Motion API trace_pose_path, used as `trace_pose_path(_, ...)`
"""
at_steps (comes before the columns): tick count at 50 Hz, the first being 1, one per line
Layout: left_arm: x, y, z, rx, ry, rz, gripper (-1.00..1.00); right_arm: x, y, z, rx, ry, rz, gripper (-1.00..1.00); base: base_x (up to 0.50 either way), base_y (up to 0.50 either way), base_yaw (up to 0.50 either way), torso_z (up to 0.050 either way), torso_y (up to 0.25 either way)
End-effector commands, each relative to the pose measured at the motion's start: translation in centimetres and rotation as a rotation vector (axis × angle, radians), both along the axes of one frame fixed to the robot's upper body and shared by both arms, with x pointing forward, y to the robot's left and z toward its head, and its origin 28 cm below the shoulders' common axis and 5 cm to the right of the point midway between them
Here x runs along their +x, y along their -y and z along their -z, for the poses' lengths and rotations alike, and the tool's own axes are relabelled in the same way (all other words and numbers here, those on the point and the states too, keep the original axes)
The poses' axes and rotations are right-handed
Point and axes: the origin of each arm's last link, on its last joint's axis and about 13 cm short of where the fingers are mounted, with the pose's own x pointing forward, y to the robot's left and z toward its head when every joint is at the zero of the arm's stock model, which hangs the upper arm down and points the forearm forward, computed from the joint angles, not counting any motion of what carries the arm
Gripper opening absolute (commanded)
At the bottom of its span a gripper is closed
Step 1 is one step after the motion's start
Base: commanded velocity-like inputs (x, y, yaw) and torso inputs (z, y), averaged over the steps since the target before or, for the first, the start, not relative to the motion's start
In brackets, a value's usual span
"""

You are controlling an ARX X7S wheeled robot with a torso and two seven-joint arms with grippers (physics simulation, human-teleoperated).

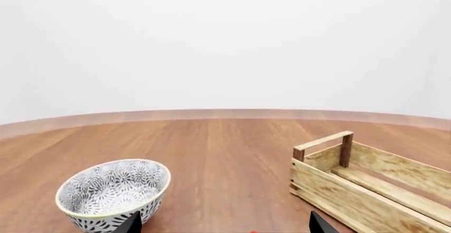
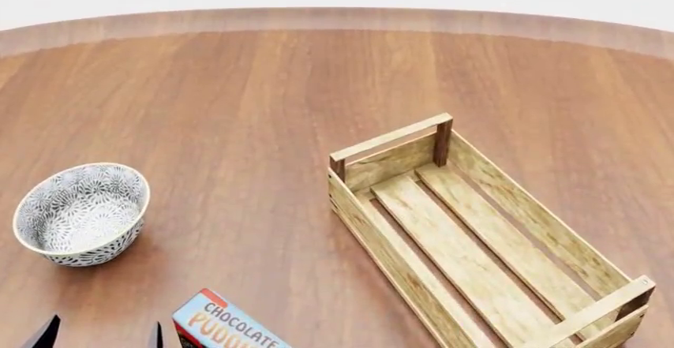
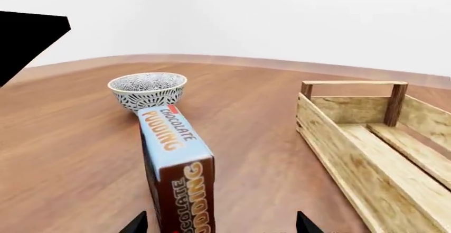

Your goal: Pick up the chocolate pudding and put it in the tray.

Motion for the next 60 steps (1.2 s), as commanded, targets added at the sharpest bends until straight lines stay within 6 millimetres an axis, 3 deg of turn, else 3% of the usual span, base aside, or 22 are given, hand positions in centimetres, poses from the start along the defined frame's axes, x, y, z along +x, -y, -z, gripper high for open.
trace_pose_path(1,0.0,0.0,0.0,0.002,0.001,0.002,1.00,1.1,-1.2,0.9,0.004,-0.029,-0.053,1.00,0.00,0.00,0.00,0.000,0.000)
trace_pose_path(17,0.2,0.1,0.2,0.009,0.001,0.000,1.00,3.9,-2.5,1.2,-0.007,-0.047,-0.078,1.00,0.00,0.00,0.00,0.000,0.000)
trace_pose_path(43,0.1,0.4,0.2,0.015,0.002,0.011,1.00,5.7,-3.2,4.3,-0.041,-0.121,-0.120,1.00,0.00,0.00,0.00,0.000,0.000)
trace_pose_path(60,0.1,0.5,0.4,0.020,0.000,0.016,1.00,6.4,-4.3,3.6,-0.056,-0.111,-0.161,1.00,0.00,0.00,0.00,0.000,0.000)
